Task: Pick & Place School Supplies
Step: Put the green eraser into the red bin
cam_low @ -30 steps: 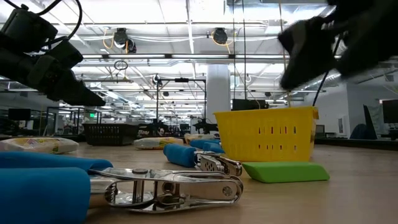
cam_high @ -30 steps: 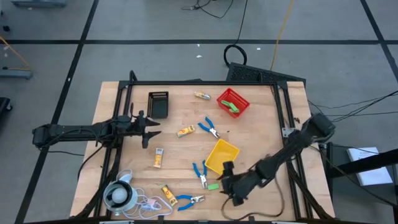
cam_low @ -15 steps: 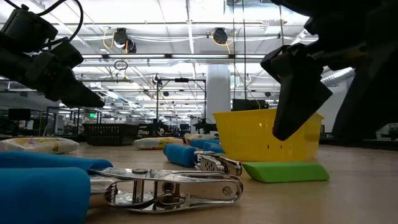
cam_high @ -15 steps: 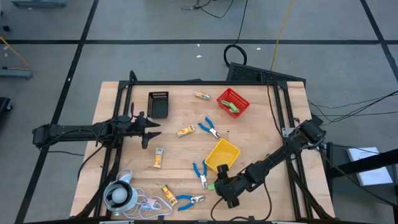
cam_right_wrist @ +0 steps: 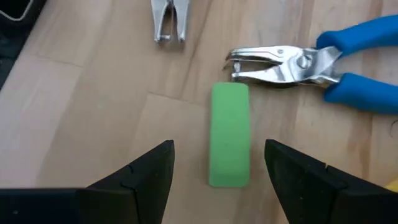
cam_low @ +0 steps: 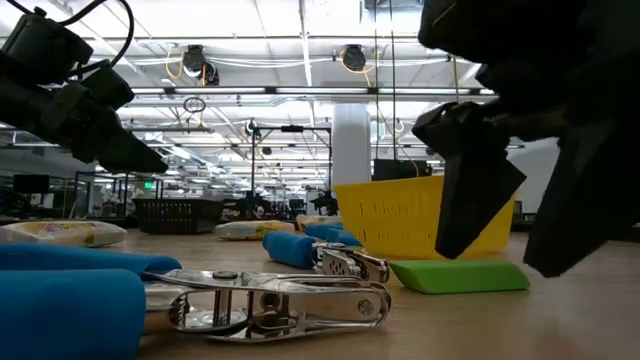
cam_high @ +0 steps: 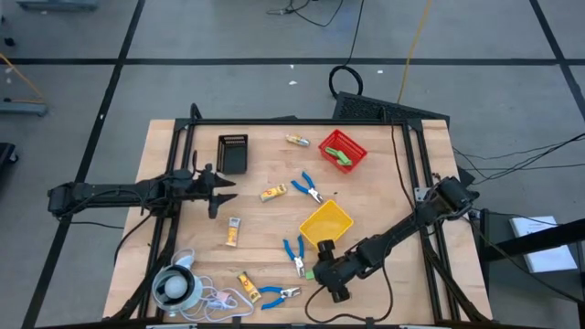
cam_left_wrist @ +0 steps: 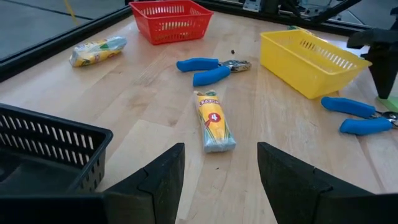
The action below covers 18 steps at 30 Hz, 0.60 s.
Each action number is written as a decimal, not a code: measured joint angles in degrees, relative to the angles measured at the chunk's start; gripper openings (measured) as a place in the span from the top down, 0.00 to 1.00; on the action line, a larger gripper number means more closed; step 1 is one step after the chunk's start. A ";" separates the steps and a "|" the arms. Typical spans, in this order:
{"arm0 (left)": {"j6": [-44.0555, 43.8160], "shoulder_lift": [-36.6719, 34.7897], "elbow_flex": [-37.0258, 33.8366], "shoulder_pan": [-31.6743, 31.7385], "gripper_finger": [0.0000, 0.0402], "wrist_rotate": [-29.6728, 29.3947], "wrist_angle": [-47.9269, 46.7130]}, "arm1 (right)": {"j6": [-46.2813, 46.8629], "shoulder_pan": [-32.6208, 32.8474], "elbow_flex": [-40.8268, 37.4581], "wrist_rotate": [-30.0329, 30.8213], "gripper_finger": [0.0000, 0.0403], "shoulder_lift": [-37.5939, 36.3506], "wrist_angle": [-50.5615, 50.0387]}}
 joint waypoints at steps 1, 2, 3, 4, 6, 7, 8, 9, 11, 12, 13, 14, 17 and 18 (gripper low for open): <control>0.00 0.00 0.00 0.00 0.49 0.00 0.00 | 0.00 -0.02 0.03 0.04 0.40 -0.05 0.21; 0.00 0.00 0.00 0.00 0.49 0.00 0.00 | 0.00 -0.05 0.07 0.03 0.40 0.12 0.37; 0.00 0.00 0.00 0.00 0.49 -0.01 0.00 | 0.00 -0.08 0.11 0.01 0.40 0.39 0.56; 0.02 0.00 0.00 0.00 0.49 0.00 0.00 | 0.00 -0.08 0.09 0.01 0.40 0.85 0.59; 0.02 0.00 0.00 0.00 0.49 -0.02 0.02 | -0.04 -0.06 0.01 -0.03 0.40 1.60 0.79; 0.02 0.00 0.00 0.00 0.49 -0.02 0.02 | -0.05 -0.06 0.02 -0.24 0.40 2.04 1.45; 0.06 0.00 0.00 0.00 0.49 -0.02 0.02 | -0.05 -0.06 0.08 -0.80 0.40 2.57 2.39; 0.07 0.00 0.00 0.00 0.49 -0.02 0.02 | -0.01 -0.06 0.16 -0.98 0.40 3.17 2.93; 0.07 0.00 0.00 0.00 0.49 -0.02 0.02 | -0.02 -0.06 0.26 -0.87 0.40 3.78 3.20; 0.07 0.00 0.00 0.00 0.49 -0.02 0.02 | -0.02 -0.06 0.28 -0.66 0.41 3.86 3.26; 0.07 0.00 0.00 0.00 0.49 -0.02 0.04 | 0.01 -0.06 0.28 -0.60 0.41 3.90 3.24; 0.07 0.00 0.00 0.00 0.49 -0.02 0.03 | 0.10 -0.06 0.28 -0.54 0.43 3.92 3.26; 0.07 0.00 0.00 0.00 0.49 -0.02 0.04 | 0.46 -0.04 0.28 0.39 0.51 3.99 3.22; 0.07 0.00 0.00 0.00 0.49 -0.04 0.03 | 0.46 -0.04 0.28 0.34 0.56 4.01 3.22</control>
